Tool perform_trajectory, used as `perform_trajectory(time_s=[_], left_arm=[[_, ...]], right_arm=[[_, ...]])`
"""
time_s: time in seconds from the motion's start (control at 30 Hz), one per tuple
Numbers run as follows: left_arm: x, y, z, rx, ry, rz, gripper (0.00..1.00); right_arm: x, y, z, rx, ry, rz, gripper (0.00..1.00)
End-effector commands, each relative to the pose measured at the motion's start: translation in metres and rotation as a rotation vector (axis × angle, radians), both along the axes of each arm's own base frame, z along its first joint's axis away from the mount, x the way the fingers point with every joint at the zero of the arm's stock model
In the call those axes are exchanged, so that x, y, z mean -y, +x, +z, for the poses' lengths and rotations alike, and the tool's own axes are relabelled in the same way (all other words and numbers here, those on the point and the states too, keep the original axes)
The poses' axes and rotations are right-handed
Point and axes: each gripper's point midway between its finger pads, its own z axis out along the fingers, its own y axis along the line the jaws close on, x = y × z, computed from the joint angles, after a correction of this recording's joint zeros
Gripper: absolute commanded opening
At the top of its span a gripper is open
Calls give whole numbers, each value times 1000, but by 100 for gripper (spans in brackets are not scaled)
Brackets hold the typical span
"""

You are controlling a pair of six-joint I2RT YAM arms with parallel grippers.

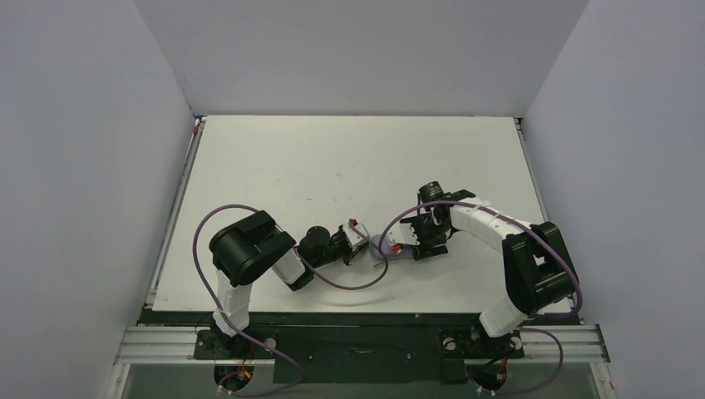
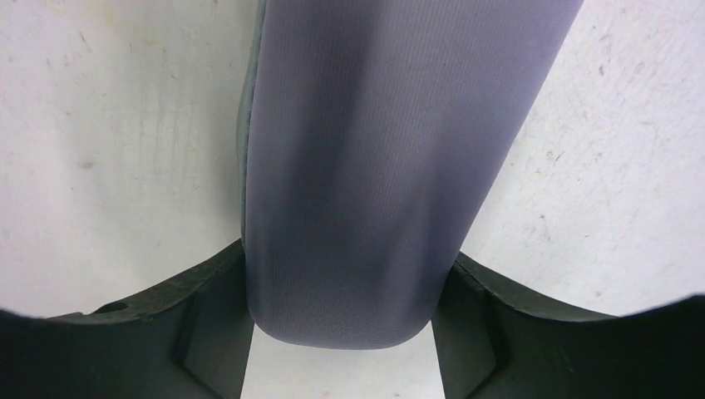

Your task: Open the umbrella

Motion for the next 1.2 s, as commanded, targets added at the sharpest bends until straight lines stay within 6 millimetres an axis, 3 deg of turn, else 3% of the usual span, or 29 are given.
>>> perform_trajectory(time_s=[0.0,0.07,0.17,0.23,0.37,0.47,0.63,0.73,0.83,0.93,1.17], left_arm=[[3,6,29,94,-44,-43,0],[6,-2,30,104,-39,-83,0],[5,-15,27,112,-24,-132,0],[5,-25,26,117,-15,-163,0],[7,-39,24,116,-5,-204,0],[10,-43,24,107,-4,-212,0],[13,-47,22,107,6,-204,0],[18,-51,20,100,10,-203,0],[27,-57,19,99,13,-209,0],[36,-61,19,100,11,-214,0],[52,-65,17,96,15,-214,0]], right_arm=[[-9,-19,4,-15,-20,261,28],[-16,-12,7,1,-15,291,34],[-27,12,19,66,0,300,59],[-34,28,28,117,23,276,69],[-45,55,57,160,110,114,79],[-35,64,73,160,145,-22,80],[-6,51,90,79,175,-337,81],[9,51,102,-7,234,-708,80],[17,52,100,-148,276,-1028,78],[7,47,94,-336,331,-1269,75],[-27,48,68,-596,359,-1419,73]])
